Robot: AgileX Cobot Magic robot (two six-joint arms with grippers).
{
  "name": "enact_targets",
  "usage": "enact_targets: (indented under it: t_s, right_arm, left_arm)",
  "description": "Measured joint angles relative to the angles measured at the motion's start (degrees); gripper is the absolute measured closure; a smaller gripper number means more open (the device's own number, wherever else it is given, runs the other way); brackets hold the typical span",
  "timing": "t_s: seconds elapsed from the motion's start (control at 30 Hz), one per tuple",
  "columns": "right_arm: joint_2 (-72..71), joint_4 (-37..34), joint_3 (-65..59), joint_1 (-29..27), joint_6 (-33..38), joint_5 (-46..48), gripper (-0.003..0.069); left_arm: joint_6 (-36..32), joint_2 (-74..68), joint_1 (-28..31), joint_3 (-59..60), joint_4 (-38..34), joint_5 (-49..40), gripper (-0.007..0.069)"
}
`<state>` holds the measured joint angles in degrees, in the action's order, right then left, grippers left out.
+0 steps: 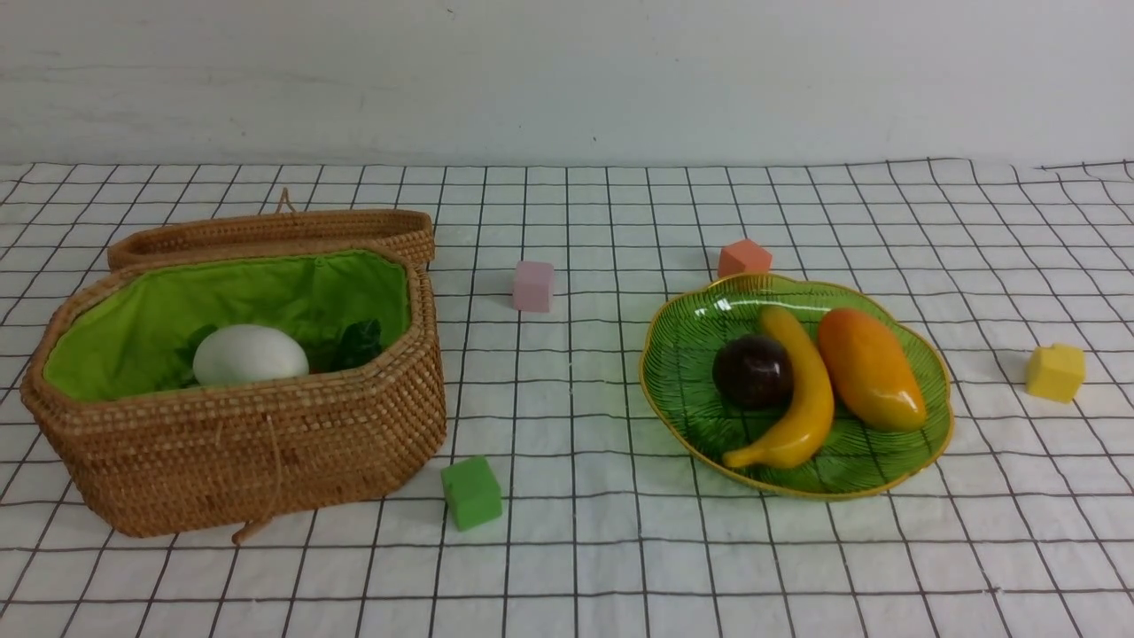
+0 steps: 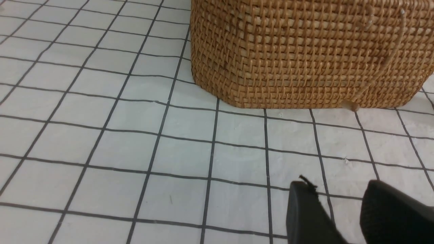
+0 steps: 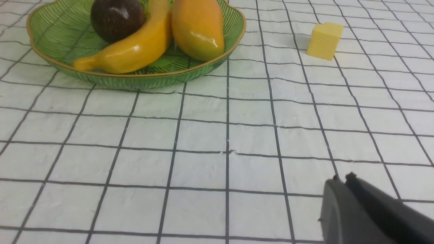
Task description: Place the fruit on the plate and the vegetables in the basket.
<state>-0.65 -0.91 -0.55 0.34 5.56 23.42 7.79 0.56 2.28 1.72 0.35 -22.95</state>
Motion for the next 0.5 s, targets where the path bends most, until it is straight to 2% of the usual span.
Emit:
enact_targets:
  t_s: [0.23,0.5]
  right_arm:
    - [0.00,0.00,0.00,0.00,0.00,0.00,0.0623]
    - [0.00,-0.05,0.00,0.00,0.00,-0.06,0.0620]
  left_arm:
    - [0.00,0.00,-0.21,0.00,0.00,0.00,0.0386]
    - [0.00,0.00,-5.01,0.00,0.00,0.00,0.0386]
